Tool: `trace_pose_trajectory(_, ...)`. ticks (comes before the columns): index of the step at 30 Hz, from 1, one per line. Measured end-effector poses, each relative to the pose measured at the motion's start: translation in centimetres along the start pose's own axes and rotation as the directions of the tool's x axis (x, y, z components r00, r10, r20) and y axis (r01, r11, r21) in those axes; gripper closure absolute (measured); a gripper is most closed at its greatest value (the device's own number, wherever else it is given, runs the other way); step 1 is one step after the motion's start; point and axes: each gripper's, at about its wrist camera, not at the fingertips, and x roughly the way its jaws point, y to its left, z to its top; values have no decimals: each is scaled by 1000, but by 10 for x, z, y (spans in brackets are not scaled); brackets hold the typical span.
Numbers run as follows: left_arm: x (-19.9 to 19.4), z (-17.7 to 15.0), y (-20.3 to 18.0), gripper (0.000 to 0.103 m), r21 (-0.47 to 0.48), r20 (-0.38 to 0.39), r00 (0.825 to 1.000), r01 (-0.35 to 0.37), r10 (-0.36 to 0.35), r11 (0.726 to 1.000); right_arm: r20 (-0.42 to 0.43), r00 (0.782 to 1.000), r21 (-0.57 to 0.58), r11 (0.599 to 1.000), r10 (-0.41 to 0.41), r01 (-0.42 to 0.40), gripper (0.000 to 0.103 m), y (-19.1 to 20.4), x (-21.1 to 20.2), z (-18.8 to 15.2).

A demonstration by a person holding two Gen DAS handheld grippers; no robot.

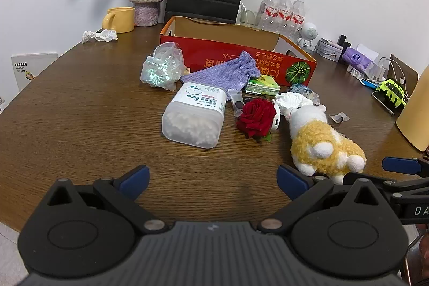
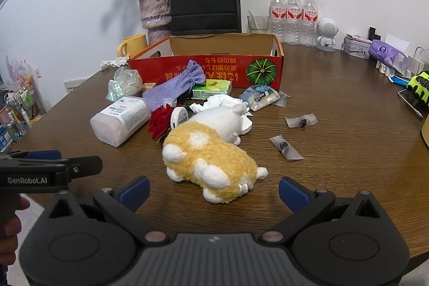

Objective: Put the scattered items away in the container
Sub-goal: 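Grasp the yellow-white plush toy with the right gripper while the left grasps the white tub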

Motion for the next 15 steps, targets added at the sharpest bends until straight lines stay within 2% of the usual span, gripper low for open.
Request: trace_pose_trajectory(15, 4, 1, 1, 0, 2, -4, 1000, 0, 0, 1000, -12, 1000, -6, 1000, 6, -6, 0, 1, 5, -1)
